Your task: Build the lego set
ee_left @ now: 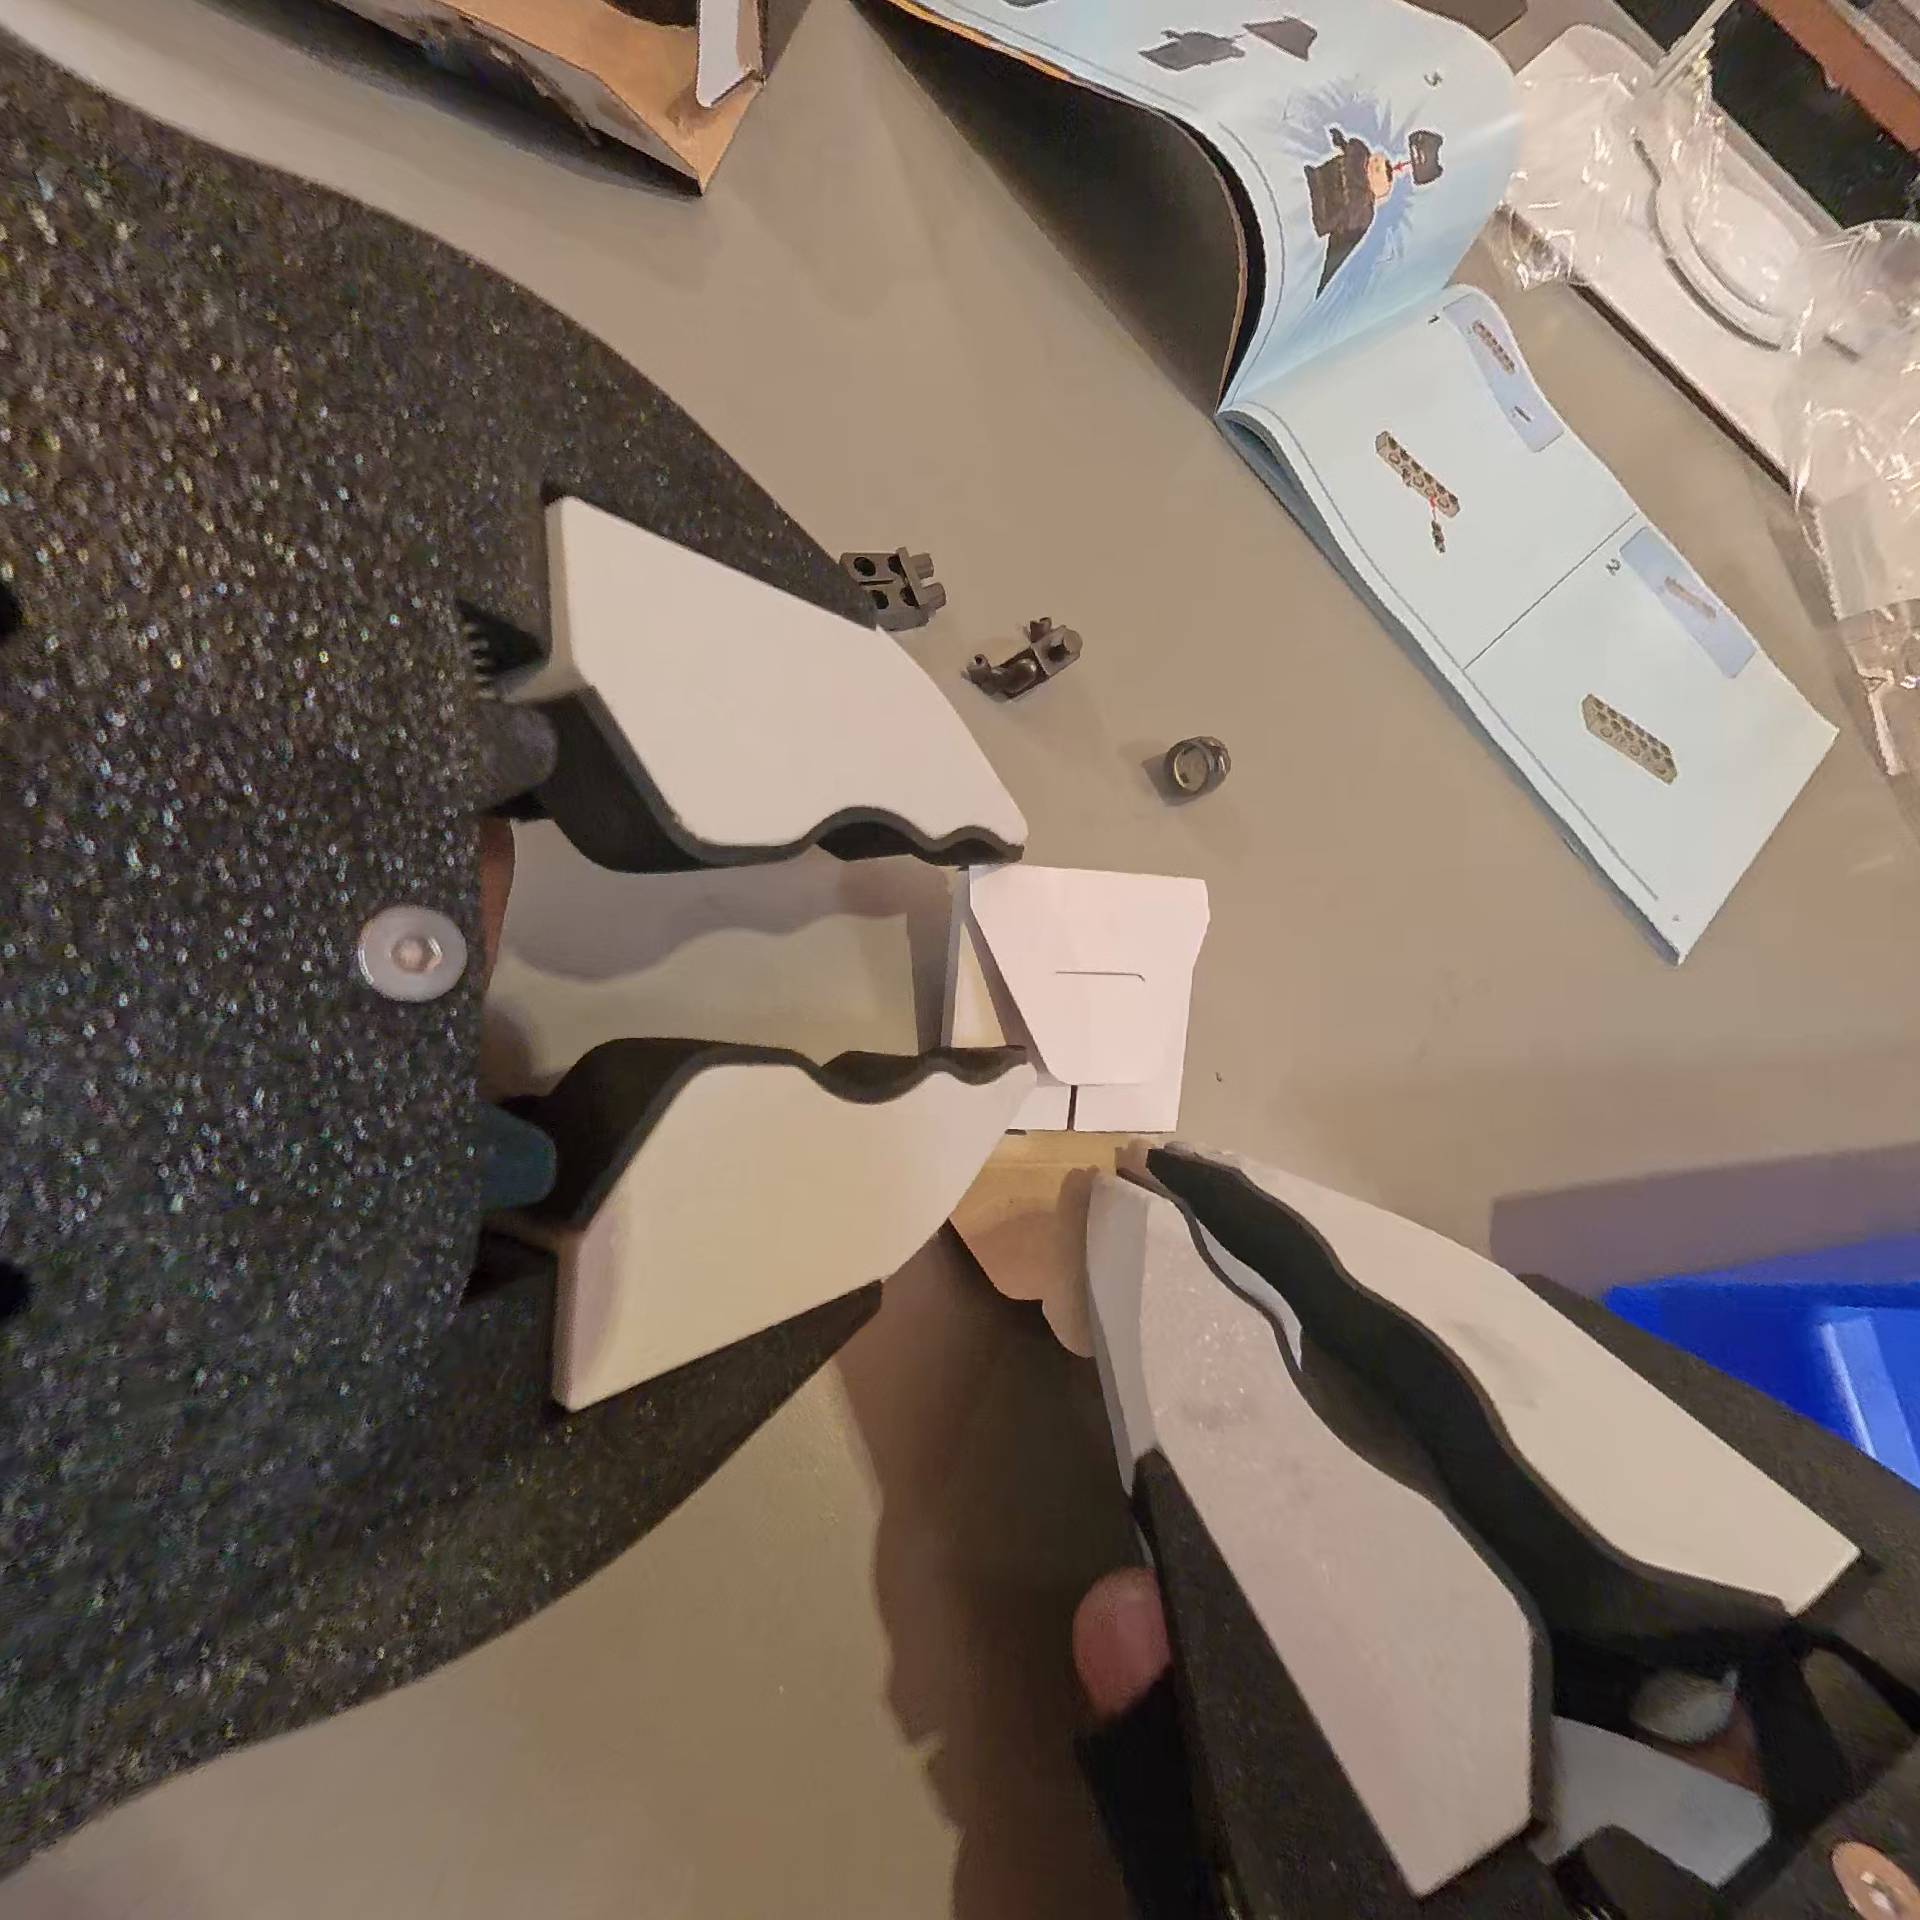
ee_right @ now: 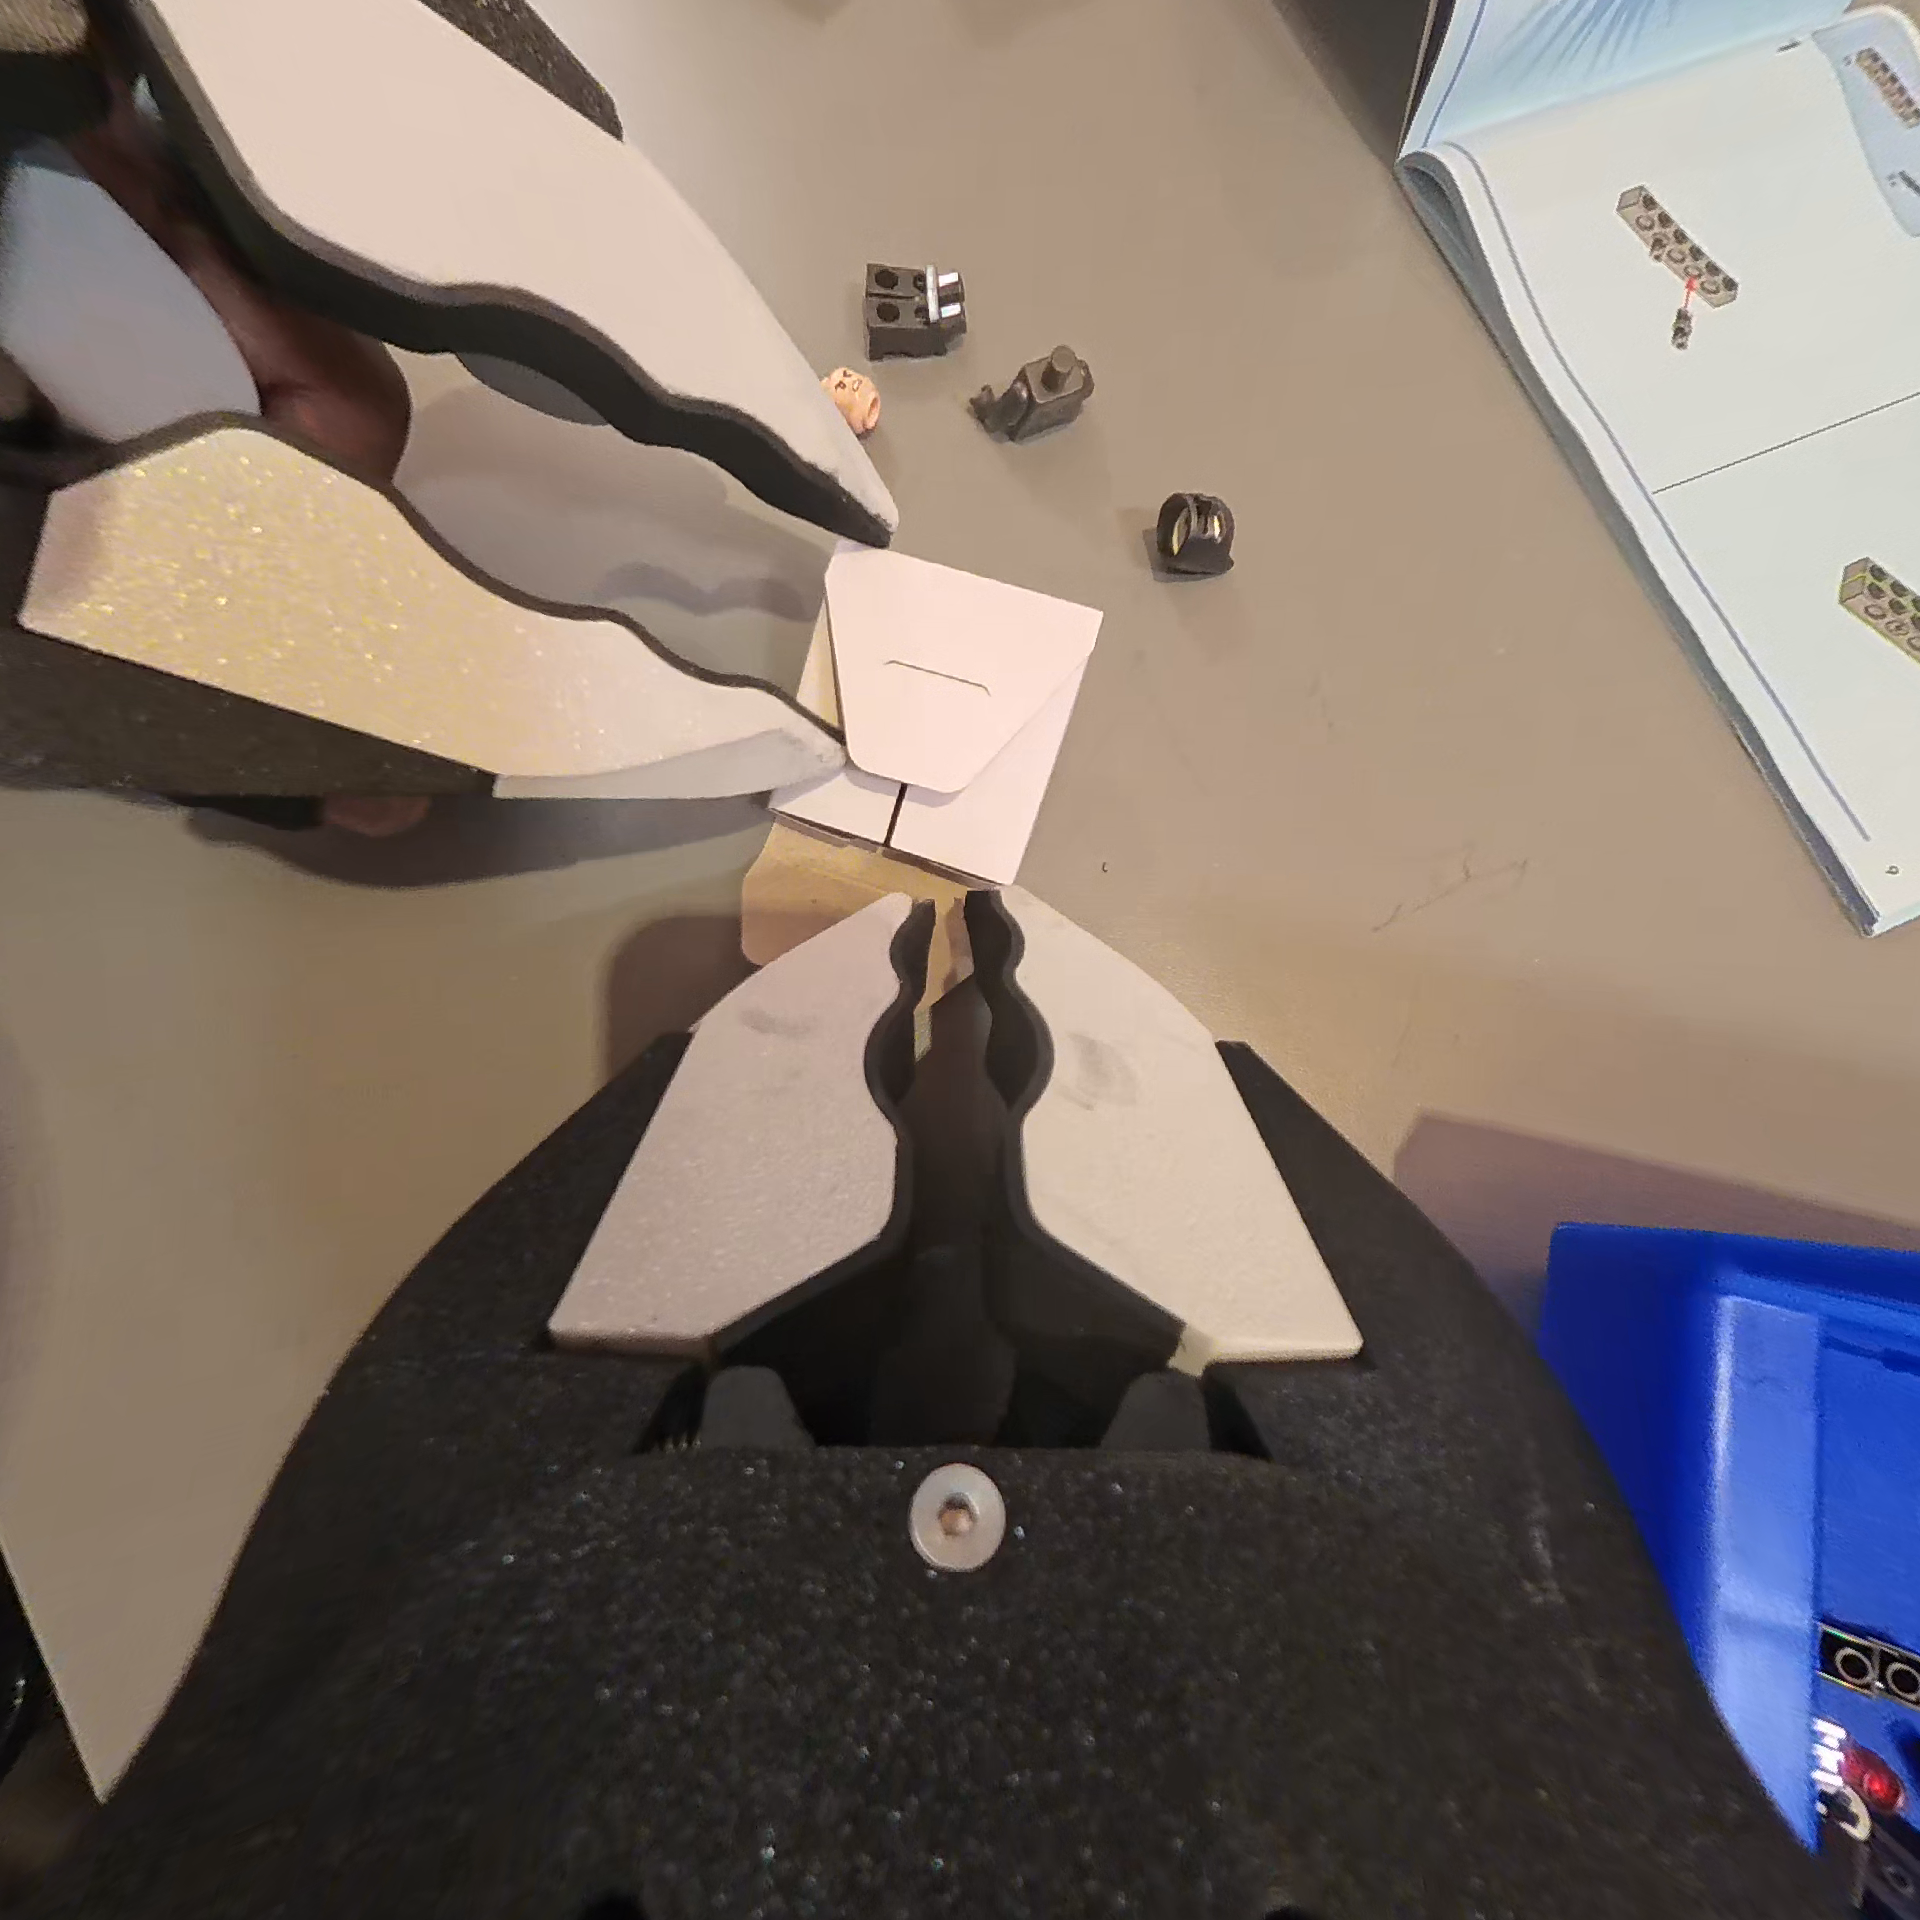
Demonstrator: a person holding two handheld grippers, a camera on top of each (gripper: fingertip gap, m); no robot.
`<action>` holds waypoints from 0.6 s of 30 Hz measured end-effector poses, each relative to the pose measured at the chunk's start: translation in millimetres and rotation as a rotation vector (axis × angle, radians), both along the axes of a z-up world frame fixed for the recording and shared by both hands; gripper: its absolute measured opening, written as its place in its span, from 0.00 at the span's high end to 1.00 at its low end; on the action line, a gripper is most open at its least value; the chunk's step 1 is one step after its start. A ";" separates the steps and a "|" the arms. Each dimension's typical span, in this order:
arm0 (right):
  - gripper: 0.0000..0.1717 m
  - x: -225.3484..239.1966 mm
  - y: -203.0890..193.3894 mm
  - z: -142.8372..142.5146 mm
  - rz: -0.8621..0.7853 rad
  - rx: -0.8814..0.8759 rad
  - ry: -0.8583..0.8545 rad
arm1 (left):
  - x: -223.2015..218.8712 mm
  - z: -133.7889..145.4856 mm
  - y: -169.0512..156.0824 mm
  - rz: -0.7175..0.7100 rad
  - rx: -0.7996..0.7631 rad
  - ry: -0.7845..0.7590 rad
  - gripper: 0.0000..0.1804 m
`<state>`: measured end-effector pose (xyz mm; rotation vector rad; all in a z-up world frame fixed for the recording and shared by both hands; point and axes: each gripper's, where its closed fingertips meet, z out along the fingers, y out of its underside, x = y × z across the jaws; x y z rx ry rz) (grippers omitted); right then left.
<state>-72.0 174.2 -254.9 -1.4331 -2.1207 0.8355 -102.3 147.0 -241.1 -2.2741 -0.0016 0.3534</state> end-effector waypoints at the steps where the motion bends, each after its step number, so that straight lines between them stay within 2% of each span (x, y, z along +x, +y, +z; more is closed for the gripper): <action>1: 0.95 -0.1 0.4 0.1 0.001 0.004 0.002 | 0.2 0.1 -0.1 -0.001 0.000 0.000 0.81; 13: 0.97 -0.3 -0.9 -1.7 0.023 0.010 -0.008 | -9.3 8.9 -1.7 -0.033 0.003 0.080 0.77; 18: 0.97 -0.3 -1.5 -2.4 0.029 -0.010 -0.021 | -9.2 17.1 0.7 -0.118 0.016 0.067 0.76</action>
